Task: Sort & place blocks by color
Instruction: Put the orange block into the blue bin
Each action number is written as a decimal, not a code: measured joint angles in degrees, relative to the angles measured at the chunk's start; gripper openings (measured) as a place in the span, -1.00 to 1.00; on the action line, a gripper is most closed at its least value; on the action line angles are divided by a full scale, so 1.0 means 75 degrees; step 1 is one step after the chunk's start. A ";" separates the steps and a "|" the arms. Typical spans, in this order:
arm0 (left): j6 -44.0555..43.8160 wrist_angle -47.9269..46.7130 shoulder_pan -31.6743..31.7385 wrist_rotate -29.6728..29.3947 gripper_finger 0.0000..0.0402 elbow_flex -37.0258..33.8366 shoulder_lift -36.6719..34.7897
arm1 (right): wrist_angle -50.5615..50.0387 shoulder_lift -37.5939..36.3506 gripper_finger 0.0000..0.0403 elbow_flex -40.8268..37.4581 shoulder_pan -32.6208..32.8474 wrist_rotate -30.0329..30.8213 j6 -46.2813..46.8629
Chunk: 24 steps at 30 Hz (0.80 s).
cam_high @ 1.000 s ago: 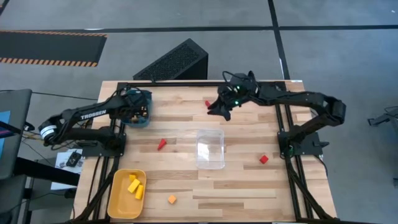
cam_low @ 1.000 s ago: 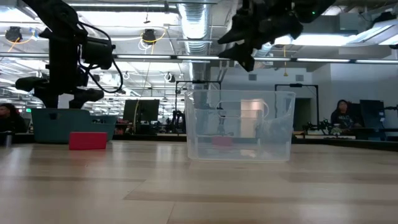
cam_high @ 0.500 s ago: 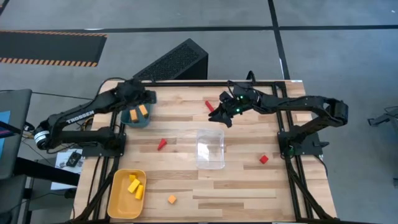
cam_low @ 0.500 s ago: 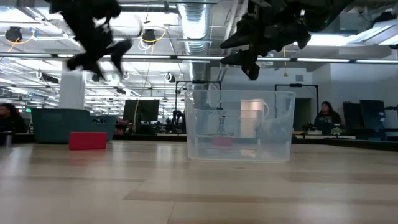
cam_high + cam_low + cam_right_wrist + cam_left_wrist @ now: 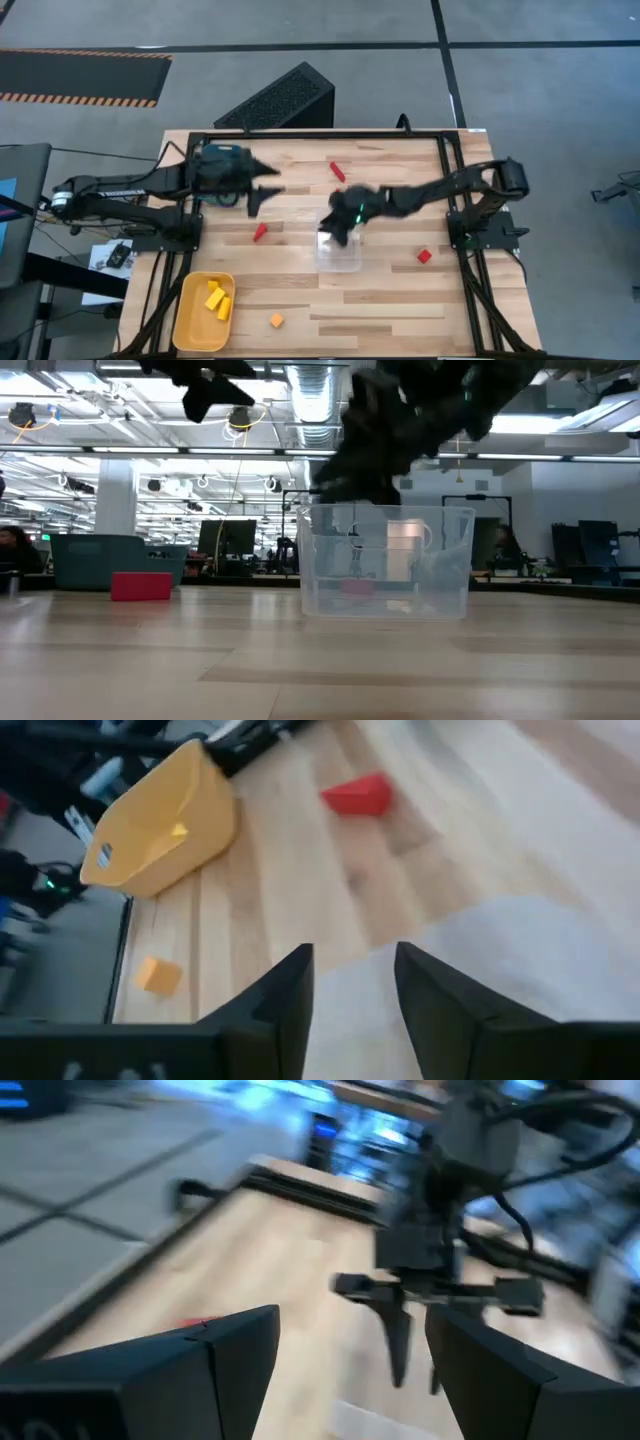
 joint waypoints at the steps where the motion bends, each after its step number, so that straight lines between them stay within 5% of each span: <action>1: 0.0067 -0.0123 -0.0235 0.0144 0.18 0.0000 -0.0046 | 0.0007 0.0139 -0.23 0.0198 0.0361 0.0479 -0.0080; 8: 0.0096 -0.2114 -0.1923 0.0562 0.18 -0.0003 -0.0763 | -0.1926 0.1794 -0.35 0.2772 0.2372 0.2283 -0.0880; 14: -0.0054 -0.2764 -0.3280 -0.0125 0.18 -0.0384 -0.1434 | -0.4435 0.3908 -0.16 0.6041 0.3334 0.3155 -0.0735; 18: -0.0567 -0.2697 -0.3972 -0.0524 0.18 -0.0737 -0.1544 | -0.5868 0.5090 0.07 0.7935 0.3530 0.3293 0.0025; 24: -0.1411 -0.2757 -0.4916 -0.0925 0.18 -0.1099 -0.1551 | -0.5817 0.6328 0.30 0.9988 0.3552 0.2892 0.0292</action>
